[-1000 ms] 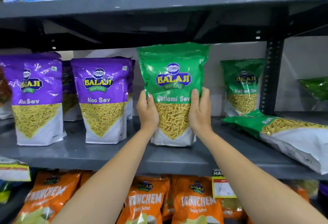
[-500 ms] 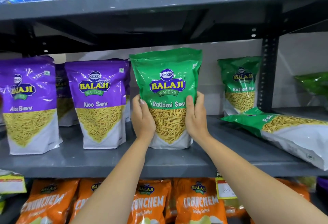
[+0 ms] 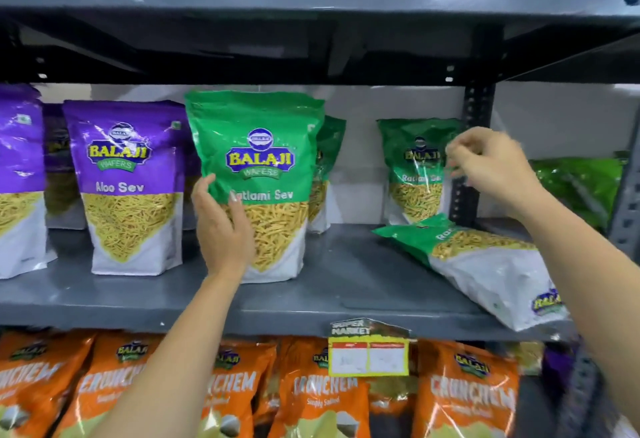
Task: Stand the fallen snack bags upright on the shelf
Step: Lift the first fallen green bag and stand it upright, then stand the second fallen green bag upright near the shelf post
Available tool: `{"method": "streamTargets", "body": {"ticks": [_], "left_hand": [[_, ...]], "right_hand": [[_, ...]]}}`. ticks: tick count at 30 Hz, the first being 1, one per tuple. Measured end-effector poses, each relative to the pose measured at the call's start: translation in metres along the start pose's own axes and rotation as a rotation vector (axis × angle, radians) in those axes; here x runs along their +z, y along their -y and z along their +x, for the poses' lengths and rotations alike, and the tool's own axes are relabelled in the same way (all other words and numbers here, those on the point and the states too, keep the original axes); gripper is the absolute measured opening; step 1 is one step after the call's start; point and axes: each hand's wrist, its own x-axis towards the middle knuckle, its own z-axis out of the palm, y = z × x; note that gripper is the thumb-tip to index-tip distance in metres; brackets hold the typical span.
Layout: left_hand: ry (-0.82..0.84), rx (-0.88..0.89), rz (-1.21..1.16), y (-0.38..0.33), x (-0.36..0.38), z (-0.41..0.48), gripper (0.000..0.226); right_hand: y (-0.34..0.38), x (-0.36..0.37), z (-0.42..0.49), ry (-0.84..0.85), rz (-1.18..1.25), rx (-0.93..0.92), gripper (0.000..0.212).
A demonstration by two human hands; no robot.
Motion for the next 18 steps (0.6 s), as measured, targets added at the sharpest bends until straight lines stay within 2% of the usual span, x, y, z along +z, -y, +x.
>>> {"method": "streamTargets", "body": {"ticks": [5,7,10,12,13,14,15,16,18], "left_hand": [[0.036,-0.053,-0.040,0.011,-0.003,0.009,0.043],[0.022,-0.064,0.046,0.014,-0.005,0.011,0.044],[-0.207,0.026,0.288,-0.023,0.010,-0.009,0.043],[-0.331,0.147,0.286,-0.046,0.006,-0.020,0.039],[-0.315,0.205,0.232,-0.060,0.010,-0.031,0.035],[-0.243,0.239,0.174,-0.079,0.014,-0.046,0.028],[-0.101,0.229,0.127,-0.097,0.024,-0.064,0.020],[0.101,0.148,0.146,-0.115,0.035,-0.083,0.018],[0.619,-0.162,0.281,-0.147,0.061,-0.111,0.056]], "right_hand": [[-0.029,-0.005,0.001,0.105,0.043,-0.006,0.014],[-0.037,-0.003,0.000,0.133,0.042,0.034,0.016],[-0.070,-0.039,0.004,0.147,0.008,0.139,0.035],[-0.079,-0.033,0.011,0.233,-0.119,0.239,0.053],[-0.080,-0.030,0.011,0.299,-0.217,0.292,0.059],[-0.082,-0.025,0.011,0.369,-0.298,0.343,0.063],[-0.088,-0.019,0.013,0.437,-0.338,0.388,0.070],[-0.095,-0.014,0.014,0.493,-0.376,0.418,0.077],[-0.109,-0.010,0.017,0.611,-0.417,0.408,0.090]]}}
